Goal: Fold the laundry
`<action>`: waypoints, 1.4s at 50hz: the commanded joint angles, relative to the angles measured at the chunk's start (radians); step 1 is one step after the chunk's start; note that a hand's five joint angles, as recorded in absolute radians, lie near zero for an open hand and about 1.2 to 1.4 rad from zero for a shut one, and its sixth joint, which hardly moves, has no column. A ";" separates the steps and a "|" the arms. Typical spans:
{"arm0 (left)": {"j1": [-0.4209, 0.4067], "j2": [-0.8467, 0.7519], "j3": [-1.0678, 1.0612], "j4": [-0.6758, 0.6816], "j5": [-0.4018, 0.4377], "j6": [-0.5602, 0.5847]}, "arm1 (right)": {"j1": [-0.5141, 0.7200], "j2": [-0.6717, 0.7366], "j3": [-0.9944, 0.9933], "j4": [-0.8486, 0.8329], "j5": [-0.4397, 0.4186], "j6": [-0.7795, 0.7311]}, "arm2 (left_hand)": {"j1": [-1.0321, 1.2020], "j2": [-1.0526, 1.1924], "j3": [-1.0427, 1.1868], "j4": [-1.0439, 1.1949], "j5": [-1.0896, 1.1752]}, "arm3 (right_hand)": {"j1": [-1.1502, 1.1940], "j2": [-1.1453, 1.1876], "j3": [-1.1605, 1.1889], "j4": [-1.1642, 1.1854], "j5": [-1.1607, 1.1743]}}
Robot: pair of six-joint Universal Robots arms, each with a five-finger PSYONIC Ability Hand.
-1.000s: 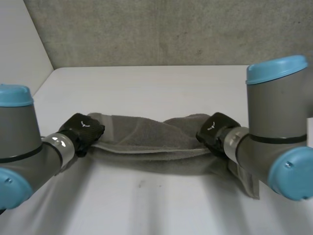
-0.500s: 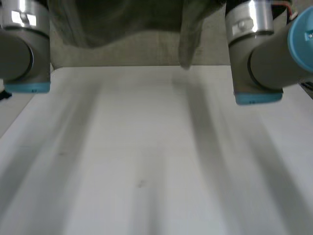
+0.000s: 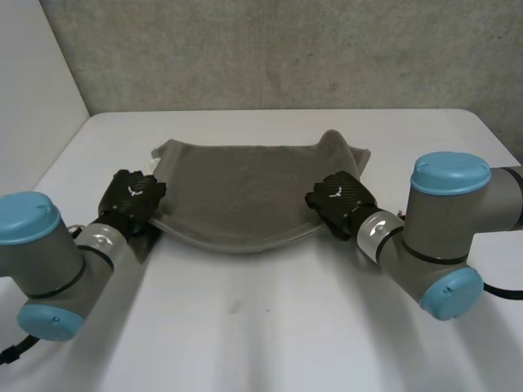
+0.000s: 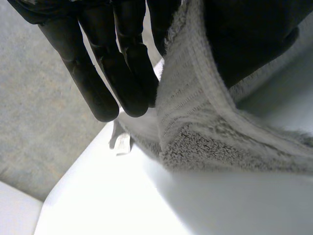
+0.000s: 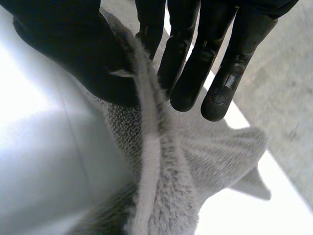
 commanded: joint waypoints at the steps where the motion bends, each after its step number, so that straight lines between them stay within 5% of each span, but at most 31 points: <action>1: 0.026 0.089 -0.042 -0.014 0.001 0.025 | -0.072 -0.038 0.030 -0.002 0.037 0.382 | 0.211 0.179 0.180 0.178 0.194 | -0.138 -0.342 -0.351 -0.356 -0.326; 7: 0.032 0.125 -0.048 -0.014 -0.004 0.022 | -0.138 -0.068 0.086 -0.004 0.107 0.565 | 0.211 0.179 0.180 0.178 0.194 | -0.297 -0.501 -0.510 -0.515 -0.485; 19: 0.043 0.134 -0.066 -0.016 -0.004 0.020 | -0.210 -0.075 0.169 -0.002 0.127 0.665 | 0.211 0.179 0.180 0.178 0.194 | -0.295 -0.498 -0.508 -0.512 -0.483; 25: 0.041 0.134 -0.075 -0.017 -0.004 0.020 | -0.215 -0.066 0.174 0.001 0.127 0.727 | 0.211 0.179 0.180 0.178 0.194 | -0.013 -0.217 -0.226 -0.230 -0.201; 27: 0.041 0.134 -0.077 -0.017 -0.004 0.020 | -0.220 -0.074 0.172 0.024 0.117 0.761 | 0.211 0.179 0.180 0.178 0.194 | 0.421 0.217 0.208 0.203 0.233; 36: 0.038 0.152 -0.078 -0.063 -0.005 0.022 | -0.263 -0.158 0.169 0.076 0.028 0.777 | 0.211 0.179 0.180 0.178 0.194 | 0.424 0.220 0.211 0.206 0.236; 42: 0.035 0.330 -0.045 -0.244 -0.008 0.020 | -0.264 -0.341 0.149 0.097 0.012 0.592 | 0.211 0.179 0.180 0.178 0.194 | 0.424 0.220 0.211 0.206 0.236; 49: 0.040 0.551 0.066 -0.507 -0.005 -0.020 | -0.266 -0.696 0.111 0.195 0.035 0.112 | 0.211 0.179 0.180 0.178 0.194 | 0.424 0.220 0.211 0.206 0.236; 53: 0.041 0.637 0.177 -0.669 0.001 -0.021 | -0.267 -0.749 0.053 0.290 0.054 -0.025 | 0.211 0.179 0.180 0.178 0.194 | 0.424 0.220 0.211 0.206 0.236; 63: 0.040 0.568 0.257 -0.886 0.007 0.071 | -0.240 -0.674 -0.042 0.604 0.061 -0.179 | 0.211 0.179 0.180 0.178 0.194 | 0.424 0.220 0.211 0.206 0.236; 70: 0.035 0.263 0.306 -0.890 -0.002 0.227 | -0.192 -0.409 -0.088 0.607 0.087 -0.286 | 0.211 0.179 0.180 0.178 0.194 | 0.424 0.220 0.211 0.206 0.236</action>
